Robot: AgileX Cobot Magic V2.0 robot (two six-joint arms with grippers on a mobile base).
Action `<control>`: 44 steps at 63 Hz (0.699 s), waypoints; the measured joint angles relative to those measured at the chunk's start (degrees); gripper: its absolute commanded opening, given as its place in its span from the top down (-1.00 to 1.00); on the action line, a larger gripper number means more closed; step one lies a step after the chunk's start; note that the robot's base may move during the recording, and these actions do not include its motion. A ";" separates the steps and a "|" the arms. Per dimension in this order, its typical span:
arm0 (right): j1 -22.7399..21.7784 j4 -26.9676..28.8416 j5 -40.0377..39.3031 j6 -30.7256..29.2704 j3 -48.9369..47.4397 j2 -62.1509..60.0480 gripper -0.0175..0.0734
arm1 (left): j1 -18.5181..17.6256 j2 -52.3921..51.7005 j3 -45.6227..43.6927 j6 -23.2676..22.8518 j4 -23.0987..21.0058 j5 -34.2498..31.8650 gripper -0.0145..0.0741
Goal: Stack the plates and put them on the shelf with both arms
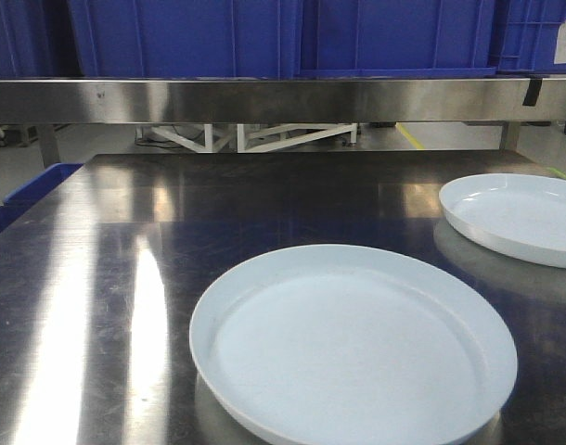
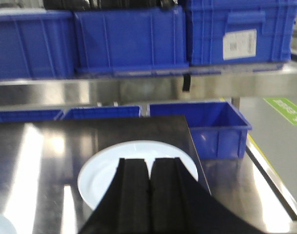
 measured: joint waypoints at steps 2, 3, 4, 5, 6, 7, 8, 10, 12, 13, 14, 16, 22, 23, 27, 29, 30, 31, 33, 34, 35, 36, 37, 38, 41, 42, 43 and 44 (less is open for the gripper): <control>0.00 0.00 1.24 0.00 -2.06 0.73 0.49 | -0.01 0.00 0.00 0.00 0.00 0.15 0.47; 0.00 0.00 2.17 0.00 -3.68 1.42 0.49 | 0.10 0.00 0.00 0.00 0.00 0.42 0.47; 0.00 0.00 2.76 0.00 -4.81 1.97 0.49 | 0.11 0.00 0.00 0.00 0.00 0.43 0.47; 0.00 0.00 3.37 0.00 -6.55 2.62 0.49 | 0.11 0.00 0.00 0.00 0.00 0.43 0.47; 0.00 0.00 4.32 0.00 -7.74 3.72 0.49 | 0.11 0.11 0.00 0.00 0.00 0.56 0.47; 0.00 0.00 4.95 0.00 -9.52 4.55 0.49 | 0.11 0.11 0.00 0.00 0.00 0.56 0.47; 0.00 -0.04 5.53 0.00 -10.75 5.47 0.49 | 0.11 0.11 0.00 0.00 0.00 0.70 0.47; 0.00 -0.04 7.11 0.00 -13.82 7.96 0.49 | 0.11 0.11 0.00 0.00 0.00 0.70 0.47; 0.00 -0.04 8.26 0.00 -16.28 10.17 0.49 | 0.11 0.11 0.00 0.00 0.00 0.77 0.47; 0.00 -0.04 9.23 0.00 -17.54 11.36 0.49 | 0.11 0.11 0.00 0.00 0.00 0.77 0.47; 0.00 -0.13 9.88 0.00 -19.42 13.18 0.49 | 0.11 0.11 0.00 0.00 0.00 0.77 0.47; 0.00 -0.13 11.54 0.00 -21.98 16.39 0.49 | 0.11 0.11 0.00 0.00 0.00 0.77 0.47; 0.00 -0.13 17.45 0.00 -31.34 26.20 0.49 | 0.11 0.11 0.00 0.00 0.00 0.77 0.47; 0.00 -0.13 18.27 0.00 -32.53 27.47 0.49 | 0.11 0.11 0.00 0.00 0.00 0.77 0.47; 0.00 -0.13 22.21 0.00 -38.22 33.60 0.49 | 0.11 0.11 0.00 0.00 0.00 0.77 0.47; 0.00 -0.26 23.72 0.00 -40.88 35.96 0.49 | 0.11 0.11 0.00 0.00 0.00 0.77 0.47; 0.00 -0.24 24.85 0.00 -42.38 37.69 0.49 | 0.11 0.11 0.00 0.00 0.00 0.77 0.47; 0.00 -0.32 25.59 0.00 -43.36 38.84 0.49 | 0.11 0.11 0.00 0.00 0.00 0.87 0.47; 0.00 -0.61 27.44 0.00 -45.70 41.64 0.48 | 0.11 0.11 0.00 0.00 0.00 0.83 0.47; 0.00 -0.64 28.19 0.00 -46.57 42.73 0.47 | 0.11 0.11 0.00 0.00 0.00 0.83 0.47; 0.00 -0.76 29.29 0.00 -47.83 44.35 0.47 | 0.11 0.11 0.00 0.00 0.00 0.83 0.47; 0.00 -0.93 30.03 0.00 -48.65 45.41 0.45 | 0.11 0.11 0.00 0.00 0.00 0.83 0.47; 0.00 -1.19 30.73 0.00 -49.43 46.44 0.43 | 0.11 0.11 0.00 0.00 0.00 0.83 0.47; 0.00 -1.51 31.74 0.00 -50.56 47.95 0.41 | 0.11 0.11 0.00 0.00 0.00 0.83 0.47; 0.00 -2.22 33.99 0.00 -52.62 51.45 0.31 | 0.11 0.11 0.00 0.00 0.00 0.83 0.47; 0.00 -2.55 34.85 0.00 -53.50 52.46 0.28 | 0.11 0.11 0.00 0.00 0.00 0.83 0.47; 0.00 -2.83 35.41 0.00 -54.04 53.95 0.23 | 0.11 0.11 0.00 0.00 0.00 0.83 0.47; 0.00 -3.14 35.90 0.00 -54.56 54.94 0.19 | 0.11 0.11 0.00 0.00 0.00 0.83 0.47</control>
